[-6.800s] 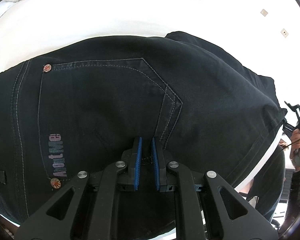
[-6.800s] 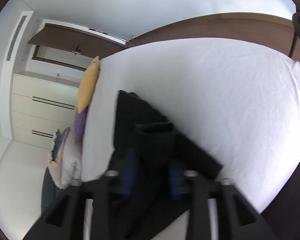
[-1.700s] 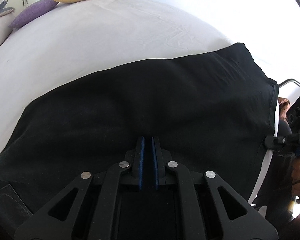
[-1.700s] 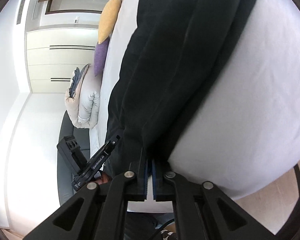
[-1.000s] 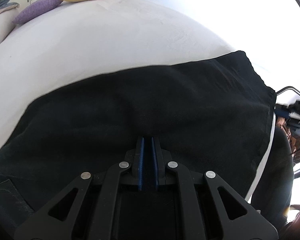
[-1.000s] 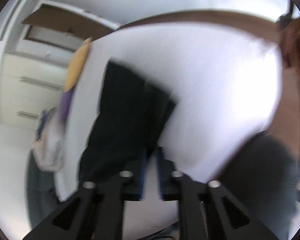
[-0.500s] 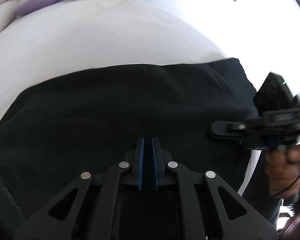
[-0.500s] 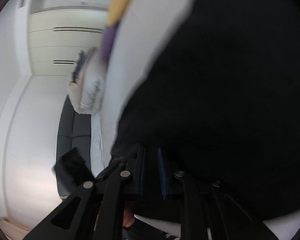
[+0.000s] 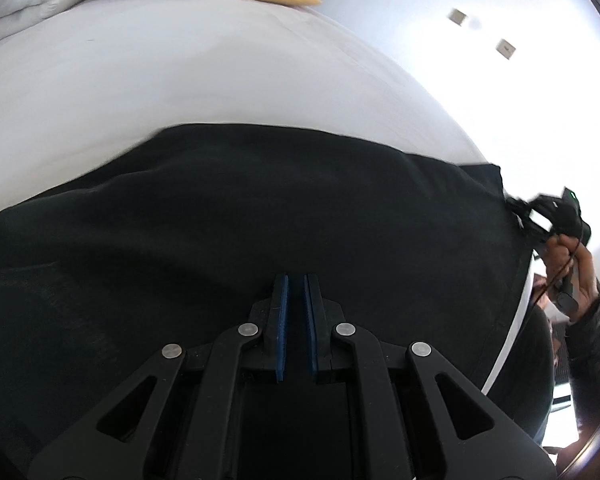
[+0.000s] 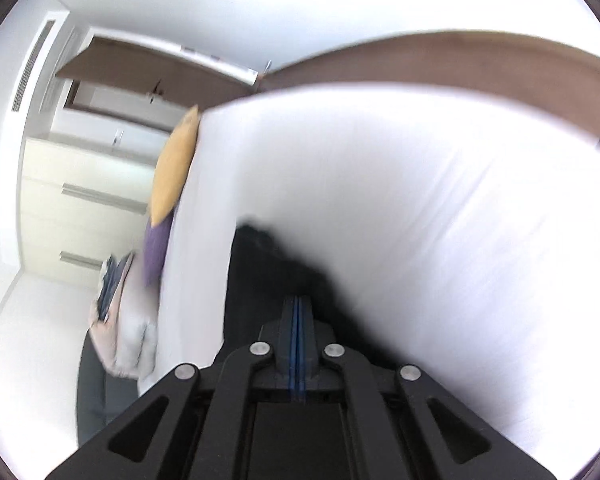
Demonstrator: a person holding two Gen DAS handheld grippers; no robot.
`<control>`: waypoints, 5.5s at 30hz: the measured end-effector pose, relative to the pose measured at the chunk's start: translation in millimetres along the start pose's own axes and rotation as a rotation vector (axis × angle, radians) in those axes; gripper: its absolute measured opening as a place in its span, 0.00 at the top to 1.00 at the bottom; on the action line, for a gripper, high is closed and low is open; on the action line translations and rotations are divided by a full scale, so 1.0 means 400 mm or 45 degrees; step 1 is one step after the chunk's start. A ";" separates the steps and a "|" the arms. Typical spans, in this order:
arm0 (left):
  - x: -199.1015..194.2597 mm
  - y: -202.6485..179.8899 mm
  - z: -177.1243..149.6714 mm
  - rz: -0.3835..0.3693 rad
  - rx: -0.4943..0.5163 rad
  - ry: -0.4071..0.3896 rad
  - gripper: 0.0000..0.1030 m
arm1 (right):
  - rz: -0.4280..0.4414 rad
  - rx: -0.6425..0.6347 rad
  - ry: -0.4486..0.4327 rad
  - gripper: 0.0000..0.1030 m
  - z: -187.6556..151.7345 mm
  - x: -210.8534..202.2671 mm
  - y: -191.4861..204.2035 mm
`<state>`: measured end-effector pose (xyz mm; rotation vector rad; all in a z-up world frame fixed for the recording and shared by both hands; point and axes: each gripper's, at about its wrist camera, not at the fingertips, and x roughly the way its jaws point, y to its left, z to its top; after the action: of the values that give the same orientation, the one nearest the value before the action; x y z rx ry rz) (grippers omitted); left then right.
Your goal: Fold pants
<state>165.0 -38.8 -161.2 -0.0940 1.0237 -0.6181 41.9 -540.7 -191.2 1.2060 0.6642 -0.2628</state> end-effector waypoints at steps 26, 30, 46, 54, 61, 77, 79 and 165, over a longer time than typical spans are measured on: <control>-0.081 0.301 -0.084 -0.210 -0.412 -0.066 0.91 | 0.267 -0.135 0.380 1.00 -0.204 0.279 0.152; -0.157 0.388 -0.134 -0.201 -0.443 -0.116 0.91 | 0.240 -0.102 0.199 1.00 -0.097 0.222 0.106; -0.405 0.576 -0.213 0.085 -0.497 -0.290 0.91 | 0.103 -0.065 -0.203 0.46 0.037 -0.231 -0.041; -0.360 0.400 -0.145 0.035 -0.370 -0.294 0.91 | 0.123 -0.009 -0.003 0.43 -0.115 -0.235 -0.079; -0.199 0.204 -0.096 -0.066 -0.336 -0.160 0.91 | 0.109 0.048 0.025 0.43 -0.132 -0.166 -0.103; -0.087 0.268 -0.158 -0.149 -0.439 -0.129 0.91 | 0.172 0.088 0.053 0.92 -0.130 -0.049 -0.065; -0.099 0.279 -0.164 -0.154 -0.440 -0.128 0.91 | 0.145 0.047 0.041 0.92 -0.133 -0.053 -0.051; -0.176 0.499 -0.021 -0.246 -0.344 0.155 0.89 | 0.054 -2.668 -0.023 0.92 -0.990 0.170 0.488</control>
<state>219.7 164.8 -182.1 -0.4006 1.2217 -0.6637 65.6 -95.7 -159.0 -0.7971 0.5064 0.4468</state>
